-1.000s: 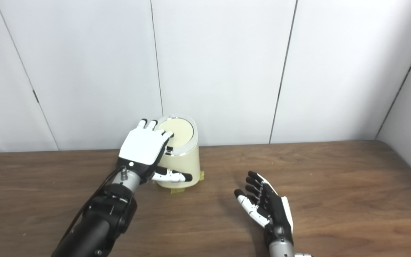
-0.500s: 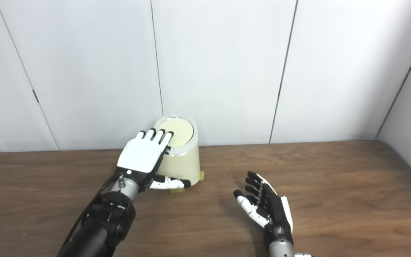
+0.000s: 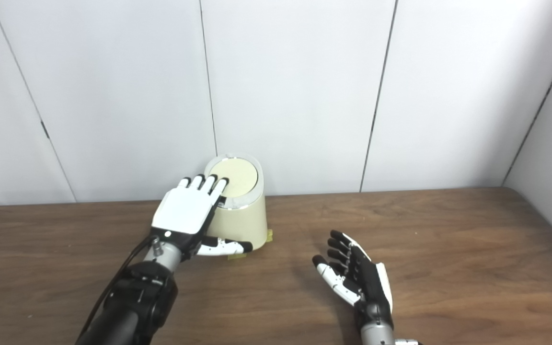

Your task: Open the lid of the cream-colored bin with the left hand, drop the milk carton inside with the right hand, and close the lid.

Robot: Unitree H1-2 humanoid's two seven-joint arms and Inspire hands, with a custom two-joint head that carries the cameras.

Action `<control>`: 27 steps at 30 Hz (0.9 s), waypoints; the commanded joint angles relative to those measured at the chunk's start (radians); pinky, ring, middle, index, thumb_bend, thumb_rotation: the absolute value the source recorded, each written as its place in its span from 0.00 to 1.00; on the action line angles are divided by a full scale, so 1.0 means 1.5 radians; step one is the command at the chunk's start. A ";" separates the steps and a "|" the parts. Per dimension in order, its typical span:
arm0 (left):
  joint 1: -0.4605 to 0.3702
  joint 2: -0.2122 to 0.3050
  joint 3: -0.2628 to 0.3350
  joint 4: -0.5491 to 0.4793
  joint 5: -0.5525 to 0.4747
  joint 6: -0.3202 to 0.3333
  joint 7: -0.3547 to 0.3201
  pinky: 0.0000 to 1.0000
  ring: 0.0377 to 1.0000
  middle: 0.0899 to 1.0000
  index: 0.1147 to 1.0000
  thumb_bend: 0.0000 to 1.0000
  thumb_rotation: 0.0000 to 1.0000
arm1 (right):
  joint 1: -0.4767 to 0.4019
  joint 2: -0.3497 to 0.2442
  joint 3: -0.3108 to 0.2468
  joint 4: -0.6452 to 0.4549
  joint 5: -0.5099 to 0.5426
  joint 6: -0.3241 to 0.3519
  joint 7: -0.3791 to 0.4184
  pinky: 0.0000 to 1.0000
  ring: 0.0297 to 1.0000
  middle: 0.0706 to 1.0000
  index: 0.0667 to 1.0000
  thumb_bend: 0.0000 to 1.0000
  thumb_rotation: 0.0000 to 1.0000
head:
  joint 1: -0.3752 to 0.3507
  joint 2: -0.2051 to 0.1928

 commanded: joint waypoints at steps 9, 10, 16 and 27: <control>-0.016 0.005 0.044 -0.070 0.000 0.003 0.042 1.00 1.00 1.00 1.00 0.73 0.87 | -0.020 -0.001 0.002 -0.003 -0.007 -0.025 -0.003 0.71 0.78 0.78 0.77 0.25 0.29 | 0.000 -0.001; -0.016 0.006 0.046 -0.073 0.000 0.002 0.041 1.00 1.00 1.00 1.00 0.73 0.87 | -0.020 -0.001 0.003 -0.003 -0.007 -0.025 -0.002 0.72 0.78 0.78 0.77 0.26 0.29 | 0.000 -0.001; -0.021 0.007 0.053 -0.076 -0.002 -0.003 0.042 1.00 1.00 1.00 1.00 0.73 0.85 | -0.020 0.001 0.004 -0.005 -0.011 -0.017 -0.004 0.72 0.78 0.79 0.77 0.26 0.29 | -0.001 -0.002; 0.060 -0.014 0.188 -0.082 -0.336 -0.143 0.206 0.81 0.92 0.90 0.89 0.49 0.80 | -0.019 0.005 0.004 -0.010 -0.011 -0.021 -0.007 0.72 0.78 0.78 0.77 0.27 0.33 | -0.004 0.003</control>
